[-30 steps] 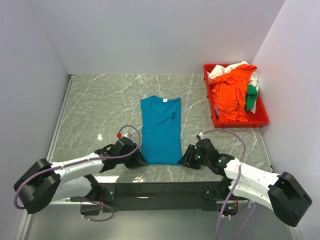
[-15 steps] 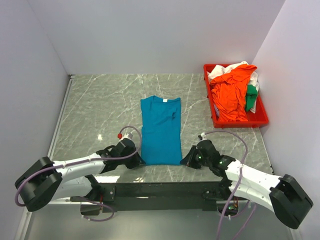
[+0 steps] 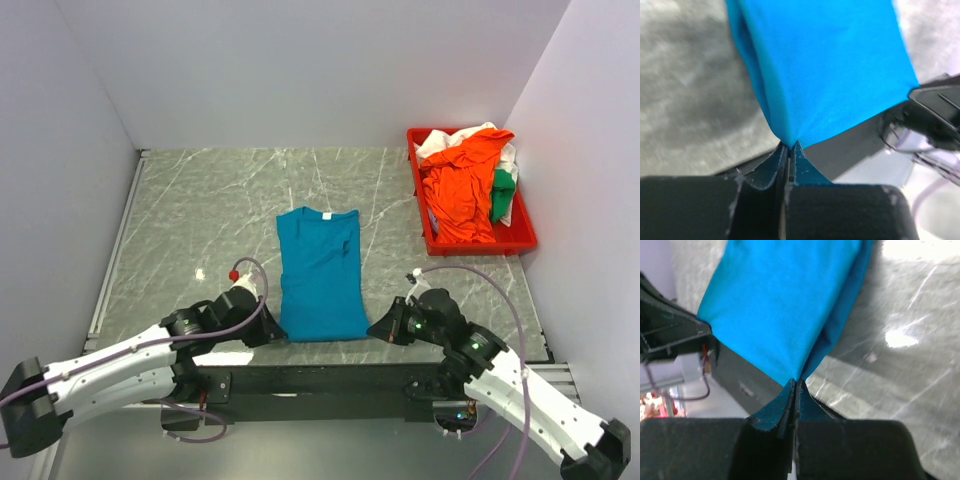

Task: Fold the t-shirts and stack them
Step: Fold the tshirt

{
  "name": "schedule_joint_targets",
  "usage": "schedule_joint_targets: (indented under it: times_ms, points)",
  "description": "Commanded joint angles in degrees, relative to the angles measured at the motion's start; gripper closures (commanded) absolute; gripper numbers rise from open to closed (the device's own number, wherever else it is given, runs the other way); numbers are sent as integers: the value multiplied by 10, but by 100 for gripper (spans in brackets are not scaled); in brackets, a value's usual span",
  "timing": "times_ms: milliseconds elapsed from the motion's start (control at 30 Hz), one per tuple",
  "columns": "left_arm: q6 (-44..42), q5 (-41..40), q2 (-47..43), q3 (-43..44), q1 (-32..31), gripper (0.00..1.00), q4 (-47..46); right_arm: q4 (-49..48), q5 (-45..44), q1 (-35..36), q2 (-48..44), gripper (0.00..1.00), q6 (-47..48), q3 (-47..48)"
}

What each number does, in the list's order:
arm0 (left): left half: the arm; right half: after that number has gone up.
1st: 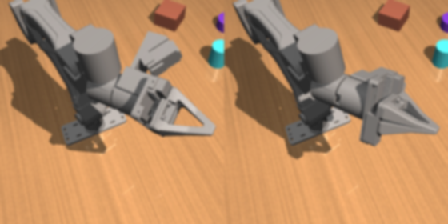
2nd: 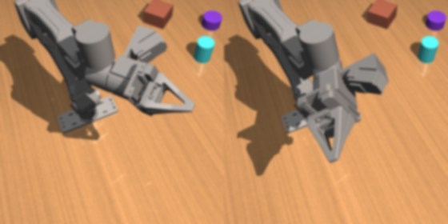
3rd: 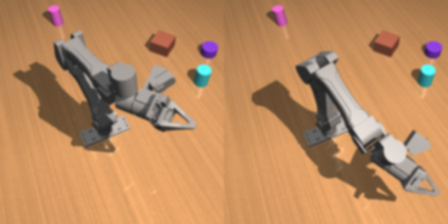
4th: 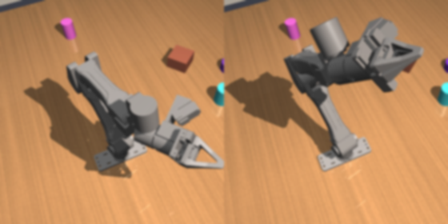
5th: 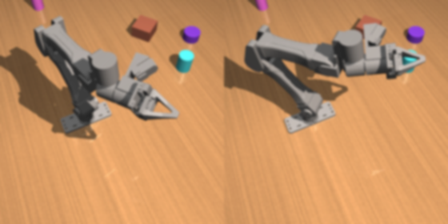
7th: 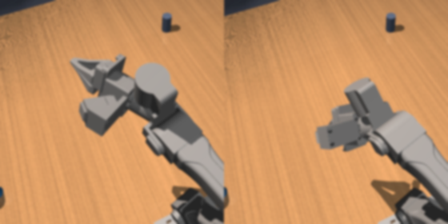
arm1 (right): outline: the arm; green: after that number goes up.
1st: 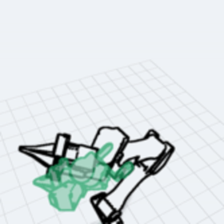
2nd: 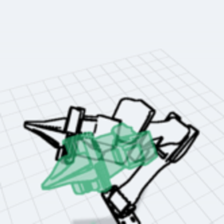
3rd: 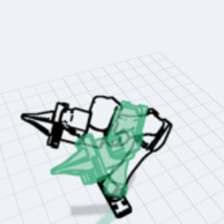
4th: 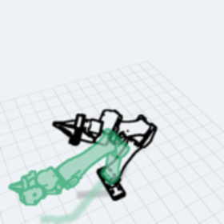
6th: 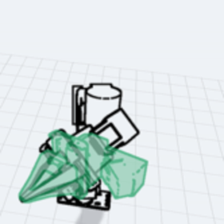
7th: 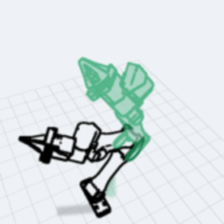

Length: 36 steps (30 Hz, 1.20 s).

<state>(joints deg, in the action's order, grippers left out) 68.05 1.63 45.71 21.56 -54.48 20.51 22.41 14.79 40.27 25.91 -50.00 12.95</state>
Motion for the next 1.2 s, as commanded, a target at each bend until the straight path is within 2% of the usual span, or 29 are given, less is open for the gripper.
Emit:
schedule_joint_targets:
  times_ms: [0,200,367,500,733,900,1167]
  points:
    - [13,-4,-45,25,-13,99,66,97,23,4,-55,100,26,42]
    - [9,-15,-78,35,-17,99,81,116,6,5,-61,100,43,74]
    - [-20,-59,-40,86,-15,99,74,119,-49,3,-15,100,66,128]
    - [-77,-78,21,143,6,99,78,116,-90,4,44,100,79,200]
    - [-166,-7,94,220,147,99,43,84,-130,-13,175,100,111,301]
    - [-202,44,172,287,223,99,13,45,-86,-99,261,100,151,374]
    - [-211,113,328,379,300,99,-48,-10,-13,-207,460,100,178,485]
